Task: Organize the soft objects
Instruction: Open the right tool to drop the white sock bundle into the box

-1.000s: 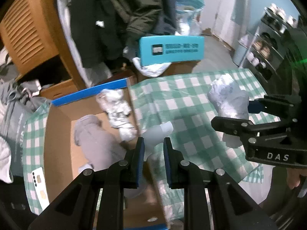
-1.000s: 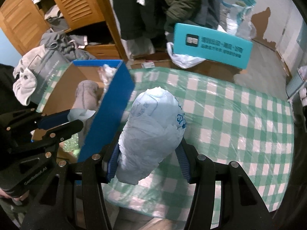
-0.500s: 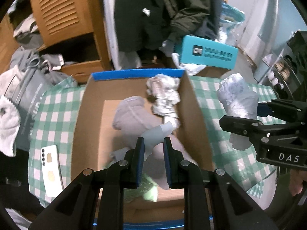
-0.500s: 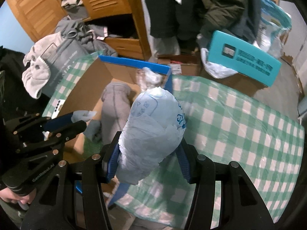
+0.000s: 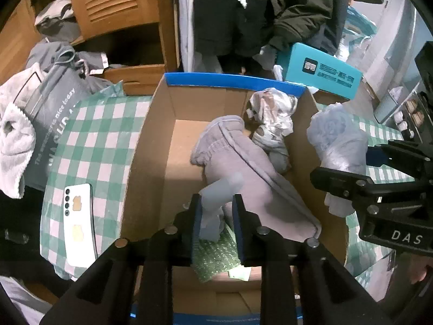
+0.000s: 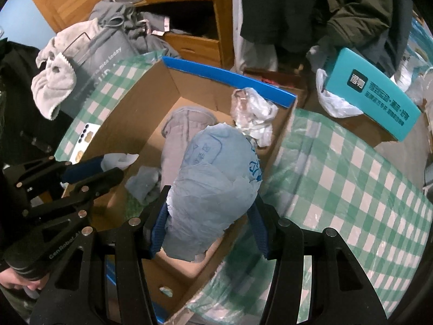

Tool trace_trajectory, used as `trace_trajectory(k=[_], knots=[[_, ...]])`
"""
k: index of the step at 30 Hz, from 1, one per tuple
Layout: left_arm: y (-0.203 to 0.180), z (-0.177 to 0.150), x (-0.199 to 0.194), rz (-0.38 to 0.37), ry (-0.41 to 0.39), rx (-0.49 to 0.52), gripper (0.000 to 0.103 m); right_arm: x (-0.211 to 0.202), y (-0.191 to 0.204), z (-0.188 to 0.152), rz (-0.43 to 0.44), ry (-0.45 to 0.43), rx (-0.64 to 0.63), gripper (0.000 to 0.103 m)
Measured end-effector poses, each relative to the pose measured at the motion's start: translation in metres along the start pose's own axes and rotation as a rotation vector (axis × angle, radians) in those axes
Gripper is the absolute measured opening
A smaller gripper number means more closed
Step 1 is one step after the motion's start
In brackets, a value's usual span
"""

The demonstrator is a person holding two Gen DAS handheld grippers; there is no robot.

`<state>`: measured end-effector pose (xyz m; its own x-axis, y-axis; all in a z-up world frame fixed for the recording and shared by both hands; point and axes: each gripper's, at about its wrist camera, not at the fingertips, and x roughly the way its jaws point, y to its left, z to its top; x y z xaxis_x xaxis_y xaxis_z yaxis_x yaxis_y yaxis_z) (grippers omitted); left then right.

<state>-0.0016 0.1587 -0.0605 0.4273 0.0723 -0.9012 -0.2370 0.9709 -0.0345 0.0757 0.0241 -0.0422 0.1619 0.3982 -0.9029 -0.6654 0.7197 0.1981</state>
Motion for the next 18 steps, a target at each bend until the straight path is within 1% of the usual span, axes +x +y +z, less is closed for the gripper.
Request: trace_trajectory(k=[2, 3, 4, 7, 9, 10, 11, 13, 15, 18], knots=[[0.001, 0.001, 0.000, 0.006, -0.002, -0.003, 0.027, 0.001, 0.001, 0.001, 0.003, -0.005, -0.001, 0.058], [0.001, 0.001, 0.000, 0.007, -0.001, -0.004, 0.028, 0.002, 0.001, 0.002, 0.004, -0.003, -0.002, 0.060], [0.001, 0.001, -0.001, 0.007, -0.004, -0.005, 0.030, 0.003, 0.001, 0.003, 0.005, -0.002, -0.002, 0.065], [0.000, 0.001, -0.004, 0.008, -0.009, -0.004, 0.031, 0.001, 0.000, 0.004, -0.005, -0.016, 0.003, 0.073], [-0.001, 0.001, -0.006, 0.014, -0.017, 0.003, 0.041, -0.003, -0.002, 0.004, -0.006, -0.024, 0.010, 0.075], [-0.002, 0.001, -0.009, 0.016, -0.022, 0.004, 0.049, -0.004, -0.004, 0.005, -0.007, -0.028, 0.015, 0.076], [-0.003, 0.001, -0.011, 0.018, -0.028, 0.003, 0.053, -0.007, -0.006, 0.004, -0.008, -0.035, 0.022, 0.077], [-0.003, 0.002, -0.015, 0.020, -0.036, -0.004, 0.053, -0.013, -0.011, 0.002, -0.009, -0.044, 0.039, 0.077], [-0.004, 0.003, -0.018, 0.018, -0.039, -0.009, 0.056, -0.020, -0.016, -0.001, -0.013, -0.053, 0.050, 0.077], [-0.008, 0.006, -0.025, 0.021, -0.049, -0.015, 0.065, -0.036, -0.026, -0.005, -0.016, -0.082, 0.083, 0.077]])
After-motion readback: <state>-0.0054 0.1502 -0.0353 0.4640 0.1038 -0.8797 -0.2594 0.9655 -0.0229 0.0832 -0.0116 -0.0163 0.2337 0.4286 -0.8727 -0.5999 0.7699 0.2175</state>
